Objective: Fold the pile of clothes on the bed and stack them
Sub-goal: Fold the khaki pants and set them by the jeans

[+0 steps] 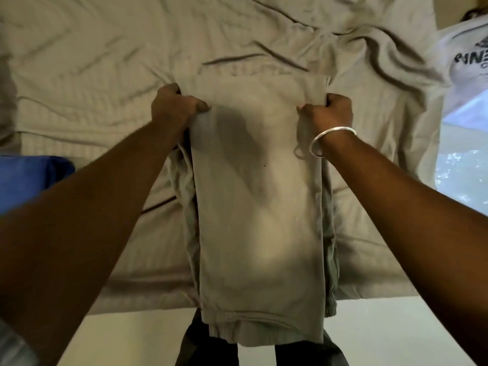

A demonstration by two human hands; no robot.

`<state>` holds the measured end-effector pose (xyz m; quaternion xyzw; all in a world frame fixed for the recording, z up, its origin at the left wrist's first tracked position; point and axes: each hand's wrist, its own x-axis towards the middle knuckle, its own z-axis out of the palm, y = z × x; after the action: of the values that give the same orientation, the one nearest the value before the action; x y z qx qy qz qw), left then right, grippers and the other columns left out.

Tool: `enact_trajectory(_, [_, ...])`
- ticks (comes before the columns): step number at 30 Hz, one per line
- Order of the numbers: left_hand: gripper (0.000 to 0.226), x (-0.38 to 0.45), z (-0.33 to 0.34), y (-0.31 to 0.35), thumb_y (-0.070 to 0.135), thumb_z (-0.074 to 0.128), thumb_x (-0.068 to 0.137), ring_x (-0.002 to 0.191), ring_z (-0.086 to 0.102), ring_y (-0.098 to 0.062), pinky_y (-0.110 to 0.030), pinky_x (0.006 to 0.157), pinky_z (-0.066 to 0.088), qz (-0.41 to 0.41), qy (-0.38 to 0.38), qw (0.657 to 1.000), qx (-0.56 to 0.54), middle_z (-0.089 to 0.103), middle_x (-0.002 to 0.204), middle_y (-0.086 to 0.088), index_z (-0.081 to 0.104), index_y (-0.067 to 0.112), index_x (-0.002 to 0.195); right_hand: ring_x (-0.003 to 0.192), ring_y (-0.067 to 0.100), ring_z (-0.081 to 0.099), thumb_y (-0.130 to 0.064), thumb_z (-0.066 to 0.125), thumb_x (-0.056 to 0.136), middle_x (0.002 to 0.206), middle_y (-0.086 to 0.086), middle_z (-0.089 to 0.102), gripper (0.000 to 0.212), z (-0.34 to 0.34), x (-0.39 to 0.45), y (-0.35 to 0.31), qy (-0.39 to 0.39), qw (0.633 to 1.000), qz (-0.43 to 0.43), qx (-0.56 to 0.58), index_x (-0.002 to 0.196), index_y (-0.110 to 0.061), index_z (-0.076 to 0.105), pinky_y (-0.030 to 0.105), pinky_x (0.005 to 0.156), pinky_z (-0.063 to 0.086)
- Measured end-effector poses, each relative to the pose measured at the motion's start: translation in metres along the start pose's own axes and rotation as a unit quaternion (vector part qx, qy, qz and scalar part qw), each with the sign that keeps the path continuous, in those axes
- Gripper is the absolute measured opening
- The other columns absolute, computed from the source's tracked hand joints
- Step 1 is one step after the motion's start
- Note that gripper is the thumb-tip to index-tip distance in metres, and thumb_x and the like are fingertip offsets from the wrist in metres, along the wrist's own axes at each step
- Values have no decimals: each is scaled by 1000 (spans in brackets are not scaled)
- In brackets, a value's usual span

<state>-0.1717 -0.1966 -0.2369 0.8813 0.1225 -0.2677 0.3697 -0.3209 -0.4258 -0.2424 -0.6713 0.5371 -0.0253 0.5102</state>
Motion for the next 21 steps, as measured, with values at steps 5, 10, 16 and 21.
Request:
enact_trajectory(5, [60, -50, -28, -13, 40, 78, 79, 85, 66, 0, -9, 75, 49, 142, 74, 986, -47, 71, 88, 11, 59, 26, 134, 83, 16, 69, -27, 75, 73, 86, -3, 73, 19, -33, -51, 10, -7, 991, -132, 15, 90, -17, 71, 40, 82, 58])
enact_trajectory(10, [22, -126, -59, -51, 16, 70, 86, 87, 70, -17, -35, 74, 58, 225, -102, 955, -161, 72, 97, -10, 70, 23, 107, 92, -4, 67, 1, 75, 80, 89, -27, 70, 26, -80, -122, 39, -143, 966, -195, 91, 101, -8, 65, 17, 84, 53])
enact_trajectory(16, [23, -216, -95, -144, 15, 67, 78, 121, 57, -9, -34, 102, 44, 437, -113, 890, 63, 69, 112, -6, 71, 11, 100, 111, 2, 65, -34, 64, 90, 114, -17, 70, 28, -143, -187, 110, -277, 903, -319, -74, 112, -19, 70, 28, 91, 54])
enact_trajectory(21, [41, -266, -96, -236, 17, 53, 79, 116, 59, -24, -41, 83, 48, 425, -178, 833, 306, 66, 124, 8, 70, 30, 114, 139, 7, 41, -9, 34, 72, 139, -17, 55, 40, -165, -203, 168, -370, 739, -427, -367, 95, -25, 63, 35, 105, 36])
